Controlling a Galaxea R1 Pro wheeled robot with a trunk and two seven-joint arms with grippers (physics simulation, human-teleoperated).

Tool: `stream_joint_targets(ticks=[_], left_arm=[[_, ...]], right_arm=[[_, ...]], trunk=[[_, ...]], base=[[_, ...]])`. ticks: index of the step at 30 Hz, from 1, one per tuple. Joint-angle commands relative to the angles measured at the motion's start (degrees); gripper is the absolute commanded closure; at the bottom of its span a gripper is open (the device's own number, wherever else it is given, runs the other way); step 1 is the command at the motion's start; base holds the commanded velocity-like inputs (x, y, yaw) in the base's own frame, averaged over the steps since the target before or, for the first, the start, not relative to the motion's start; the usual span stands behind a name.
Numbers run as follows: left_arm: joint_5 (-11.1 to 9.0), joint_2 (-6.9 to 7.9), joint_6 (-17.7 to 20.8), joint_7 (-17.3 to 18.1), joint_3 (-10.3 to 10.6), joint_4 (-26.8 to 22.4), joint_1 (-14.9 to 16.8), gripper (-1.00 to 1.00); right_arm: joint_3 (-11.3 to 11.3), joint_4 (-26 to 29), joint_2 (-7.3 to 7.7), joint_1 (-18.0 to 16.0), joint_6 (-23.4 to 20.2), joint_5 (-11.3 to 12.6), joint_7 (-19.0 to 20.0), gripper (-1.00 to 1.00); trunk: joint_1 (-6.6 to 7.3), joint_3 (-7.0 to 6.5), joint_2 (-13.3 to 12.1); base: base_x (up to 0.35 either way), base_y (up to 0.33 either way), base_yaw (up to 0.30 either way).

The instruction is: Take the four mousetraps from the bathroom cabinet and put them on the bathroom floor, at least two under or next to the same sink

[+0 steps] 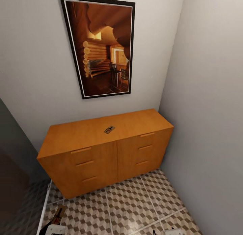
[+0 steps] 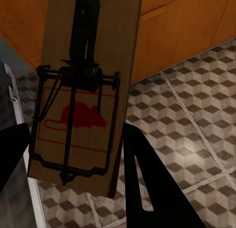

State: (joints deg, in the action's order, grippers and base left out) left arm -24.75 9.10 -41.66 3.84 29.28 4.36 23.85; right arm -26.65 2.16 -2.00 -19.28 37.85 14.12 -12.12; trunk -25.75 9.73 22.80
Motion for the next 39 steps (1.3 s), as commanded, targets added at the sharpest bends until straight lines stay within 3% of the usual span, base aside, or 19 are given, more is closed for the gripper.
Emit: stream_joint_targets(ticks=[1,12,20,39], left_arm=[[-0.58,-0.03,-0.28,0.38,0.34,0.2,0.08,1.0],[-0.58,-0.04,-0.34,0.4,0.34,0.2,0.07,1.0],[-0.56,-0.91,-0.34,0.6,0.34,0.21,0.06,1.0],[-0.56,-1.01,-0.31,0.55,0.34,0.21,0.06,1.0]], right_arm=[[-0.51,-0.05,-0.02,-0.05,0.13,0.36,-0.27,-1.0],[-0.51,-0.05,-0.02,-0.06,0.12,0.38,-0.27,-1.0],[-0.51,-0.05,-0.1,-0.04,0.13,0.54,-0.34,-1.0],[-0.51,-0.05,-0.19,-0.06,0.2,0.73,-0.32,-1.0]], trunk=[[-0.03,0.11,0.12],[-0.03,0.11,0.12],[-0.03,0.11,0.12],[-0.03,0.11,0.12]], base=[[0.004,0.007,0.0],[0.001,0.001,0.0],[0.0,0.006,0.0],[0.046,0.199,-0.13]])
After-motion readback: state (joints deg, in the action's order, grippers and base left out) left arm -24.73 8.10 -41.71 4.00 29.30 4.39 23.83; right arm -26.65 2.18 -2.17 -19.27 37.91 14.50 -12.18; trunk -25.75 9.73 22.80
